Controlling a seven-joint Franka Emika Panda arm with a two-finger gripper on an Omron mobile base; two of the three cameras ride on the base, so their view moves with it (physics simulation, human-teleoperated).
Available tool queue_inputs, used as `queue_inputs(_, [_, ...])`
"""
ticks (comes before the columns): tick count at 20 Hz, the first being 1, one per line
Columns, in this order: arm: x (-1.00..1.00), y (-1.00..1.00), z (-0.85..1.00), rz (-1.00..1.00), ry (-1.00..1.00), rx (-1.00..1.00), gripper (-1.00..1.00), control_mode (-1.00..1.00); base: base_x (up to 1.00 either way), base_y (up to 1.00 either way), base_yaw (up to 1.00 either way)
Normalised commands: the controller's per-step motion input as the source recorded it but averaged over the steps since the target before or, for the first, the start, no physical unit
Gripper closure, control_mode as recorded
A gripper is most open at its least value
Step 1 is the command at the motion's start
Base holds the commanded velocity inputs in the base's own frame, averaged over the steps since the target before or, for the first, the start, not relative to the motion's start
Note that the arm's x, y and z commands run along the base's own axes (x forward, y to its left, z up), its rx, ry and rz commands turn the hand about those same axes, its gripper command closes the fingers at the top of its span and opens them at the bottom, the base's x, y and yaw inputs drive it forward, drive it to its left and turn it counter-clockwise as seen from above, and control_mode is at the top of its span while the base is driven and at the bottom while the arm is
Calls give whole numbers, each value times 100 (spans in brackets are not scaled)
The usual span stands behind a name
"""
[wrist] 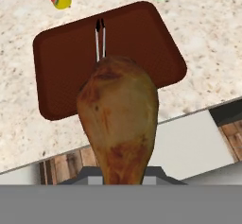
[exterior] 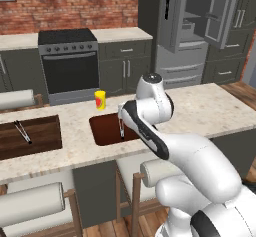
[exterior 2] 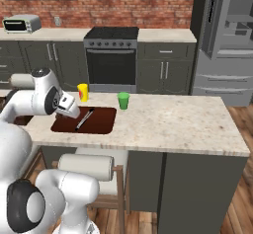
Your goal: Gather the squash and carrot from the fridge and place them on a tray on the dining counter. Then gather the fish and chicken drumstick from the fridge and place them on the other tray.
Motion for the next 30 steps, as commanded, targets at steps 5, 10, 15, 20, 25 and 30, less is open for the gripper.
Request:
queue_inputs(5, [49, 4, -24, 0, 0, 0, 100, -100, 0, 0, 0])
queue_inputs(10, [38, 0, -25, -1, 1, 0, 100, -100, 0, 0, 0])
queue_inputs(15, [25, -6, -27, -4, 2, 2, 100, -100, 0, 0, 0])
queue_inputs(20, [20, -20, -25, -5, 0, 2, 100, -100, 0, 0, 0])
queue_inputs(25, [13, -25, -25, -3, 0, 1, 100, -100, 0, 0, 0])
queue_inputs(30, [11, -26, -19, -1, 0, 0, 100, -100, 0, 0, 0])
